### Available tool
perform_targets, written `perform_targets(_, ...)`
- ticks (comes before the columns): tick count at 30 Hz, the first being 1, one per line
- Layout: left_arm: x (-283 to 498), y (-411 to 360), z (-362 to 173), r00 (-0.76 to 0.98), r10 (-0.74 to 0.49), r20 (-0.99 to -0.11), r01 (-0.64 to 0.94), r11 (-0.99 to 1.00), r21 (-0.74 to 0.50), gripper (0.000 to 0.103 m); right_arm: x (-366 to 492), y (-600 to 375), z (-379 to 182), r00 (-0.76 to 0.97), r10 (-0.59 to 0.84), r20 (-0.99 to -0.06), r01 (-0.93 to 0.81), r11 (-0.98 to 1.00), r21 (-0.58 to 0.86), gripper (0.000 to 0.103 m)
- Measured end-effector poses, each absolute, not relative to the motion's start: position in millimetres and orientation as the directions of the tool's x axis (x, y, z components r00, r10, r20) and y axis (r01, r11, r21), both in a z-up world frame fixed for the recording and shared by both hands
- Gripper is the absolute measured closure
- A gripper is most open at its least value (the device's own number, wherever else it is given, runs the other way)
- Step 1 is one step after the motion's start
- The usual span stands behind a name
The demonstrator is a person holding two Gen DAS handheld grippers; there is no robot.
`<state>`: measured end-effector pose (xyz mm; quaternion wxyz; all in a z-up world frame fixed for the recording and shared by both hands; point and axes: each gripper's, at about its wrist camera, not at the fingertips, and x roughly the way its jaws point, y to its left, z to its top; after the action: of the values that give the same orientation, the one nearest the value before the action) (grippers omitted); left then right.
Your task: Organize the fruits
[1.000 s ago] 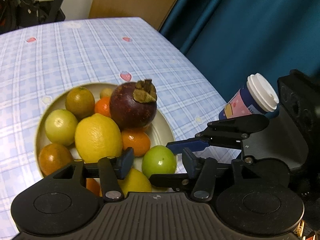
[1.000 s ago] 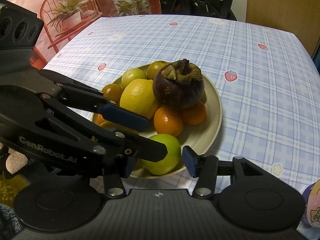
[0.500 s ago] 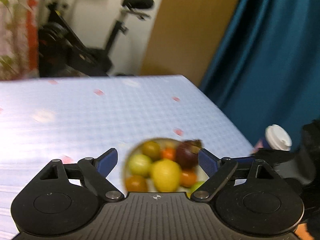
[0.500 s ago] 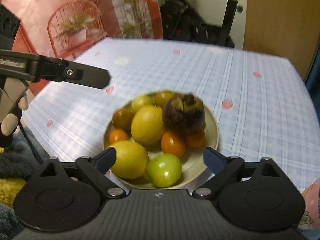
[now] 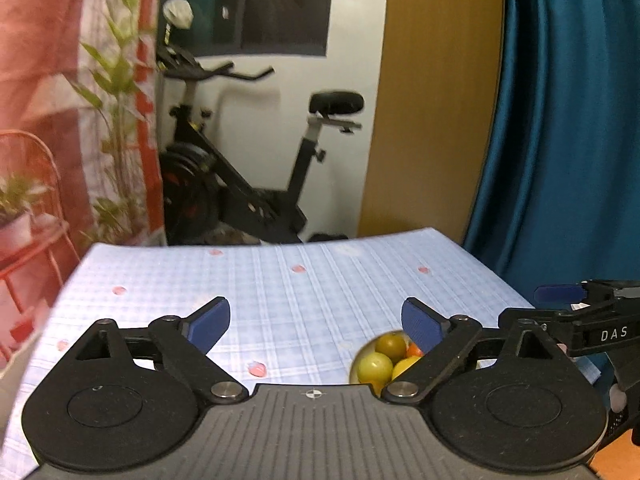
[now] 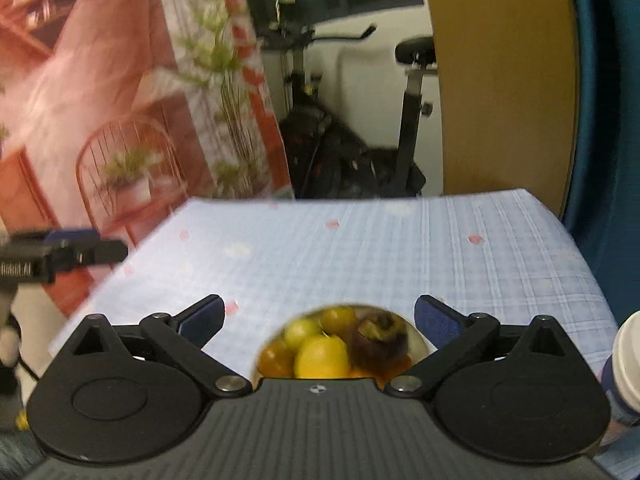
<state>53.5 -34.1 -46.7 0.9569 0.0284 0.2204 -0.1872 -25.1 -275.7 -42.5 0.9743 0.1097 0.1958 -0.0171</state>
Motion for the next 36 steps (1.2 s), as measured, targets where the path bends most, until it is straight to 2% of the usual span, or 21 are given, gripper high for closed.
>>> perform_targets(7,17,-37,-35,0.891,-0.230,-0.391,0.289,0.952,0.098,0.006,-38,-235,-30,0.946,-0.019,-0.323,0.080,0.981,0.177,0.000)
perform_targets(14,7,-21,-36,0.891,-0.223,-0.394,0.263,0.964,0.049,0.005,-45,-205,-37,0.942,-0.046,-0.331,0.109,0.978,0.176,0.000)
perform_targets(20,1,-17,-39,0.900,-0.204,-0.385,0.237,0.971,0.040,0.005,-48,-182,-49,0.934,-0.102,-0.342,0.136,0.988,0.077,0.000)
perform_targets(36,-6,-18,-43,0.907,-0.169,-0.386,0.190,0.982,0.018,0.005,-50,-180,-55,0.936,-0.110,-0.334,0.149,0.985,0.092,0.000)
